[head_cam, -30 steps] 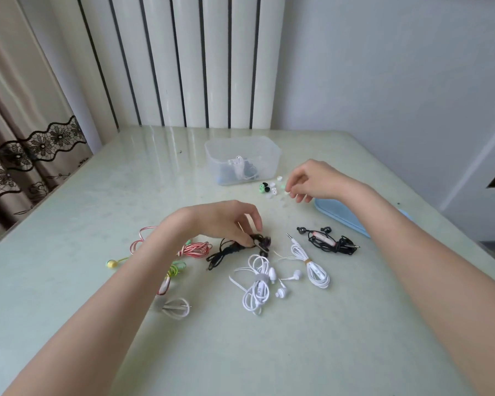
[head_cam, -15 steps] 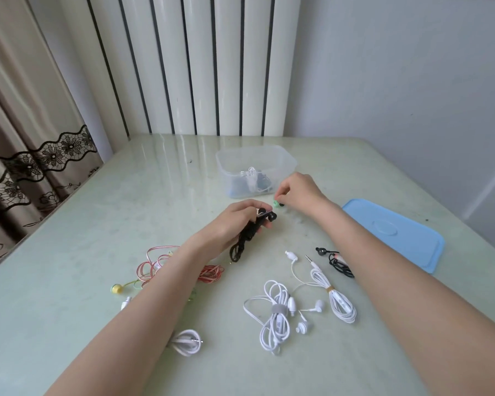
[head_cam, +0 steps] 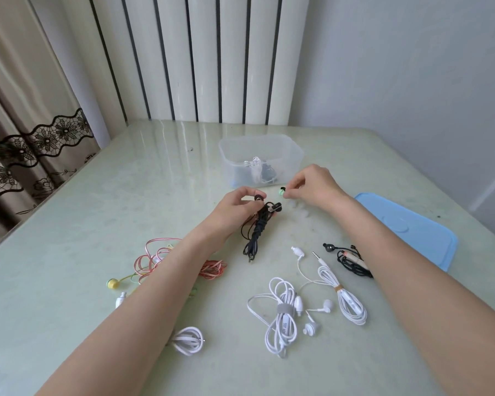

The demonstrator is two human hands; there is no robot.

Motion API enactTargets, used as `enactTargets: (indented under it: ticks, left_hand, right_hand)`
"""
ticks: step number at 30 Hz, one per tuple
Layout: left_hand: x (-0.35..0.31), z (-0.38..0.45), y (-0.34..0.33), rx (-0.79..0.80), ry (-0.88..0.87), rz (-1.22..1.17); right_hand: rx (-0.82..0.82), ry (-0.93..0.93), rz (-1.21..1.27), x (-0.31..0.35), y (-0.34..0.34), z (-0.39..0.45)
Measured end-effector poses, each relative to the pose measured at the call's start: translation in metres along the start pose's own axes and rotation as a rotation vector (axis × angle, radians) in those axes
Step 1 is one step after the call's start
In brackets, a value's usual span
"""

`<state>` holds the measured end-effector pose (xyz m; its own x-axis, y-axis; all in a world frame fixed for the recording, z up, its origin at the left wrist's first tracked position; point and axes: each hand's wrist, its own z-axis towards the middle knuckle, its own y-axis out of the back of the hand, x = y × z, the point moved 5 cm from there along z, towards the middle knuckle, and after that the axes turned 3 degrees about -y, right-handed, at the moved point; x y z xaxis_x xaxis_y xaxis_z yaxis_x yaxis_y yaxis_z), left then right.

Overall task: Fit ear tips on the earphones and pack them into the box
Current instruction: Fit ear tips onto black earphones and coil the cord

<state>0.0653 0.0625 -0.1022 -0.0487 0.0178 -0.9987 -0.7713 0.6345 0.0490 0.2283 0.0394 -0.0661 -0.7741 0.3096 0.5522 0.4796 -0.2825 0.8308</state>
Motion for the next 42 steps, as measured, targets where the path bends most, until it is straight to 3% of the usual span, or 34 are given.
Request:
enactTargets:
  ticks: [8, 10, 13, 18, 23, 31, 42]
  left_hand:
    - [-0.004, -0.002, -0.002, -0.021, -0.030, 0.037]
    - [-0.004, -0.001, 0.000, -0.049, -0.074, 0.087]
    - [-0.006, 0.000, 0.005, -0.073, -0.132, 0.120]
    - [-0.007, -0.003, 0.004, -0.124, -0.125, 0.110]
    - [-0.007, -0.001, 0.011, -0.181, -0.079, -0.068]
    - [-0.006, -0.001, 0.011, -0.196, -0.054, -0.175]
    - [-0.002, -0.001, 0.012, -0.190, -0.043, -0.207]
  right_hand:
    - [-0.150, 0.011, 0.110, -0.003, 0.009, -0.004]
    - [-0.140, 0.024, 0.327, 0.004, 0.008, -0.012]
    - [0.014, 0.038, 0.739, 0.018, -0.008, -0.028]
    - [0.082, -0.053, 1.036, 0.013, -0.032, -0.038]
    - [0.116, -0.081, 1.249, 0.013, -0.036, -0.037]
    - [0.188, -0.053, 1.290, 0.017, -0.041, -0.038]
    - [0.114, -0.019, 1.207, 0.013, -0.040, -0.036]
